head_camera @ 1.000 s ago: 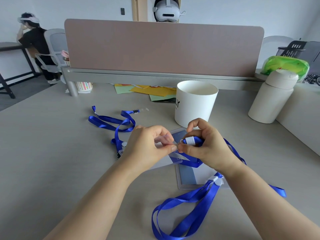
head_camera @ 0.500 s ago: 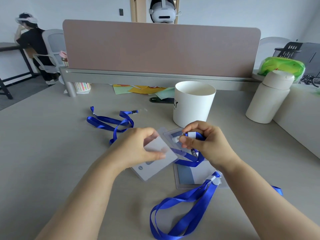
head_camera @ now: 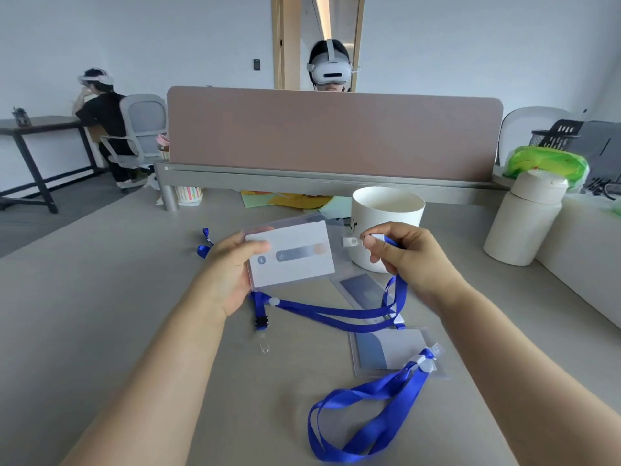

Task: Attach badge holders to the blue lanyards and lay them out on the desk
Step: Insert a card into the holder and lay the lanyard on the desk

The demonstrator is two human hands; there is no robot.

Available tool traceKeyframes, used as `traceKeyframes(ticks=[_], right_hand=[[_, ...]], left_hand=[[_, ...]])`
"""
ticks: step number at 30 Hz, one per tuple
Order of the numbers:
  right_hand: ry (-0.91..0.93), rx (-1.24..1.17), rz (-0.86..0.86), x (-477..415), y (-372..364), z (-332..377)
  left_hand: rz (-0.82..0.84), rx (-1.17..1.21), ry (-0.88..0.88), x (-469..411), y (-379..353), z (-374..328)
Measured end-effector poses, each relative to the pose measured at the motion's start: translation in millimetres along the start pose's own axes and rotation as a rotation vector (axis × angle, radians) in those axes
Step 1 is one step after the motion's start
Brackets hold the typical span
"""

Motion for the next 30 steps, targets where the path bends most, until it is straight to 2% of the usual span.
traceKeyframes(ticks=[4,8,12,15,19,21,25,30], right_hand=[[-0.016,0.009,0.048,-12,-25,2],[0.018,0.043,0.222,-20,-65,15],[0.077,-0.127,0.353,-26,-120,43],[0.100,-0.128,0.437,-31,-172,62],[0.205,0.032,0.449,-43,-233,91],[0.273,0.133,0.461,-52,-265,105],[0.360,0.271,0.600,-54,-339,120],[0.378,0.378,0.753,-37,-419,110]], left_hand=[[-0.200,0.007,-0.029,9,40,-5],[-0.467,-0.008,-0.084,27,105,-24],[-0.694,-0.301,-0.173,50,168,-37],[-0.736,-0.527,-0.187,67,203,-42],[-0.828,-0.701,-0.064,97,262,-44],[-0.870,-0.862,0.024,112,286,-49],[-0.936,-1.076,0.066,135,317,-67],[-0.942,-1.492,0.430,154,359,-67]])
Point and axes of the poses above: each hand's wrist, its own x-axis away from the middle knuckle, its own y-axis out of the back of the hand, z = x × y, the point moved 9 cm from there along -x, towards the middle knuckle, and after that the axes turned 4 degrees about x, right-handed, at the moved point
